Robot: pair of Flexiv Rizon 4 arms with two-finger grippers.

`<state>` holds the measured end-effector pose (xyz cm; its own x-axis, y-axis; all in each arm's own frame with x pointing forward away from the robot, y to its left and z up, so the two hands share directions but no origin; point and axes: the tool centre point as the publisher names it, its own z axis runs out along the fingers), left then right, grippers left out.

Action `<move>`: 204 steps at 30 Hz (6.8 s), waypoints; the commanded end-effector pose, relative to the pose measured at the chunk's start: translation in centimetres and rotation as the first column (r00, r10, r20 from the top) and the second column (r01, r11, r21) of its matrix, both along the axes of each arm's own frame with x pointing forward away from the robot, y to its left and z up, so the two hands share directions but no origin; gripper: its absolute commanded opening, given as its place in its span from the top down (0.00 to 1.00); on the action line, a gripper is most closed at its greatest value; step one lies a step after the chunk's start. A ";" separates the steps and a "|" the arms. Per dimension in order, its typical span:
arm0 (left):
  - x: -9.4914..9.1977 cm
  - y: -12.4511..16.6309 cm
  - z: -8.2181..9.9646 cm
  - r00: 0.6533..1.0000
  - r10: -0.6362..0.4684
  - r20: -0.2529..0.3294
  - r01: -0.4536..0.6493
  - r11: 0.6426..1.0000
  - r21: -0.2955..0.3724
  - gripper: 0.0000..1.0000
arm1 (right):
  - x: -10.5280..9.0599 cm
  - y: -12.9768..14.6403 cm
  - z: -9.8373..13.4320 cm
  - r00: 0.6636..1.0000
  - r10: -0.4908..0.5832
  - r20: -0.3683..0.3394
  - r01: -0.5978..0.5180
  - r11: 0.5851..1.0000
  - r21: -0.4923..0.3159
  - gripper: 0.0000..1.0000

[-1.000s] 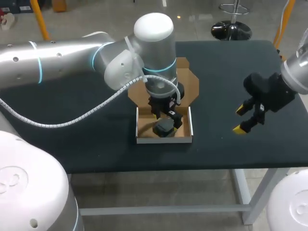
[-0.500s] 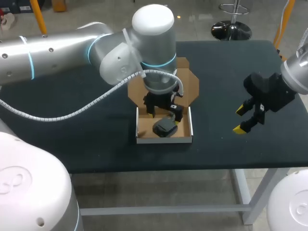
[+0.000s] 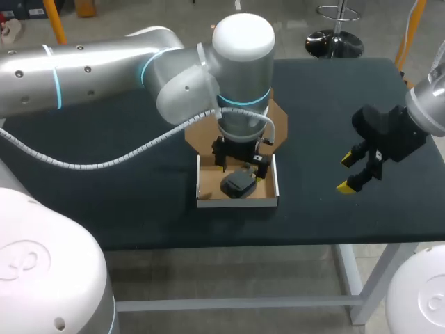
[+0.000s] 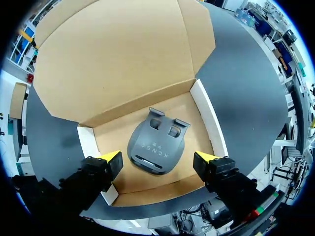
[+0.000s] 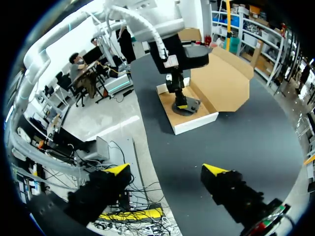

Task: Assemble the packaging by folding the flat box into shape, placing the metal phone stand inside, and closing the box properly

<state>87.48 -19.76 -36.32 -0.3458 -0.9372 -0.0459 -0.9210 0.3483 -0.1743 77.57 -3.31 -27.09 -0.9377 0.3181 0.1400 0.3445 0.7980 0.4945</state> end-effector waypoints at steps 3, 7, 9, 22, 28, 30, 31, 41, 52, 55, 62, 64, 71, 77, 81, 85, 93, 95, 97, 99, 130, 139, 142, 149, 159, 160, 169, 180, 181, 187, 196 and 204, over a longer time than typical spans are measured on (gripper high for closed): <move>0.6 1.0 0.1 0.991 0.119 -0.061 -0.122 0.992 -0.041 0.00 | 0.0 -0.1 0.1 1.000 0.002 0.000 -0.002 1.000 0.003 0.00; 0.8 1.4 -0.1 0.973 0.205 -0.104 -0.213 0.974 -0.071 0.00 | 0.0 -0.1 0.1 1.000 0.002 0.000 -0.002 1.000 0.003 0.00; 0.8 1.4 -0.1 0.969 0.222 -0.106 -0.231 0.970 -0.081 0.00 | 0.0 -0.1 0.1 1.000 0.002 0.000 -0.002 1.000 0.003 0.00; -0.3 0.6 -2.1 0.959 0.259 -0.111 -0.269 0.959 -0.090 0.00 | 0.0 -0.1 0.1 1.000 0.002 0.000 -0.002 1.000 0.003 0.00; -1.2 0.6 -3.0 0.954 0.275 -0.119 -0.285 0.956 -0.073 0.00 | 0.0 -0.1 0.1 1.000 0.002 0.000 -0.002 1.000 0.003 0.00; -1.5 0.6 -3.2 0.951 0.282 -0.125 -0.292 0.954 -0.068 0.00 | 0.0 -0.1 0.1 1.000 0.002 0.000 -0.002 1.000 0.003 0.00; -1.7 0.7 -3.3 0.949 0.286 -0.130 -0.296 0.953 -0.066 0.00 | 0.0 -0.1 0.1 1.000 0.002 0.000 -0.002 1.000 0.003 0.00; -3.9 0.6 -3.5 0.938 0.320 -0.130 -0.328 0.944 -0.039 0.00 | 0.0 -0.1 0.1 1.000 0.002 0.000 -0.002 1.000 0.003 0.00; -6.7 0.6 -3.7 0.935 0.330 -0.127 -0.336 0.942 -0.027 0.00 | 0.0 -0.1 0.1 1.000 0.002 0.000 -0.002 1.000 0.003 0.00; -7.5 0.6 -3.8 0.936 0.330 -0.125 -0.335 0.942 -0.026 0.00 | 0.0 -0.1 0.1 1.000 0.002 0.000 -0.002 1.000 0.003 0.00; -8.9 0.6 -3.9 0.933 0.339 -0.123 -0.344 0.939 -0.018 0.00 | 0.0 -0.1 0.1 1.000 0.002 0.000 -0.002 1.000 0.003 0.00; -9.1 0.6 -3.9 0.932 0.341 -0.121 -0.346 0.938 -0.017 0.00 | 0.0 -0.1 0.1 1.000 0.002 0.000 -0.002 1.000 0.003 0.00; -9.7 0.7 -3.8 0.932 0.343 -0.119 -0.347 0.938 -0.019 0.00 | 0.0 -0.1 0.1 1.000 0.002 0.000 -0.002 1.000 0.003 0.00; -10.0 0.9 -3.3 0.933 0.343 -0.109 -0.348 0.937 -0.035 0.00 | 0.0 -0.1 0.1 1.000 0.002 0.000 -0.002 1.000 0.003 0.00; -10.0 1.0 -1.9 0.940 0.333 -0.076 -0.337 0.939 -0.061 0.00 | 0.0 -0.1 0.1 1.000 0.002 0.000 -0.002 1.000 0.003 0.00; -9.7 1.3 0.4 0.950 0.308 -0.040 -0.311 0.944 -0.107 0.00 | 0.0 -0.1 0.1 1.000 0.002 0.000 -0.002 1.000 0.003 0.00; -9.6 3.7 5.2 0.984 0.176 -0.003 -0.172 0.963 -0.208 0.00 | 0.0 -0.1 0.1 1.000 0.002 0.000 -0.002 1.000 0.003 0.00; -9.7 4.5 6.2 0.990 0.137 0.013 -0.131 0.966 -0.223 0.00 | 0.0 -0.1 0.1 1.000 0.002 0.000 -0.002 1.000 0.003 0.00; -9.7 5.1 6.9 0.993 0.113 0.021 -0.105 0.968 -0.229 0.00 | 0.0 -0.1 0.1 1.000 0.002 0.000 -0.002 1.000 0.003 0.00; -9.7 5.8 7.7 0.996 0.077 0.035 -0.066 0.969 -0.239 0.00 | 0.0 -0.1 0.1 1.000 0.002 0.000 -0.002 1.000 0.003 0.00; -6.2 10.8 11.6 0.995 -0.084 0.054 0.095 0.962 -0.255 0.00 | 0.0 -0.1 0.1 1.000 0.002 0.000 -0.002 1.000 0.003 0.00; -4.4 13.1 11.3 0.975 -0.198 0.099 0.221 0.901 -0.373 0.00 | 2.4 1.1 1.1 0.996 0.082 -0.030 -0.082 0.996 -0.027 0.00; -3.3 13.8 11.0 0.964 -0.232 0.126 0.264 0.873 -0.410 0.00 | 3.1 1.5 1.6 0.992 0.119 -0.043 -0.120 0.992 -0.029 0.00; -0.7 15.6 10.5 0.942 -0.268 0.202 0.333 0.822 -0.463 0.00 | 4.8 2.4 3.0 0.977 0.201 -0.065 -0.204 0.978 -0.050 0.00; 2.8 16.2 8.7 0.918 -0.272 0.288 0.376 0.824 -0.423 0.00 | 7.0 3.6 5.2 0.960 0.271 -0.063 -0.276 0.956 -0.098 0.00; 3.1 16.3 8.6 0.915 -0.276 0.294 0.384 0.821 -0.423 0.00 | 7.2 3.8 5.3 0.959 0.276 -0.066 -0.282 0.954 -0.101 0.00; 6.0 17.0 7.9 0.875 -0.305 0.375 0.462 0.757 -0.463 0.00 | 8.3 4.9 6.2 0.949 0.298 -0.100 -0.310 0.940 -0.141 0.00; 8.2 16.7 7.4 0.855 -0.335 0.395 0.508 0.691 -0.514 0.00 | 8.5 5.5 7.0 0.948 0.297 -0.117 -0.313 0.935 -0.164 0.00; 8.2 16.7 7.4 0.855 -0.335 0.395 0.508 0.691 -0.514 0.00 | 8.6 5.6 7.0 0.948 0.295 -0.119 -0.313 0.935 -0.169 0.00; 8.2 16.7 7.4 0.855 -0.335 0.395 0.508 0.691 -0.514 0.00 | 9.0 6.0 7.1 0.947 0.297 -0.120 -0.315 0.931 -0.183 0.00; 8.6 15.9 6.8 0.782 -0.401 0.477 0.622 0.555 -0.553 0.00 | 10.2 7.7 7.1 0.934 0.334 -0.124 -0.353 0.913 -0.203 0.00; 10.2 15.2 6.3 0.738 -0.412 0.535 0.674 0.500 -0.545 0.00 | 10.8 8.1 7.4 0.929 0.348 -0.124 -0.368 0.903 -0.222 0.00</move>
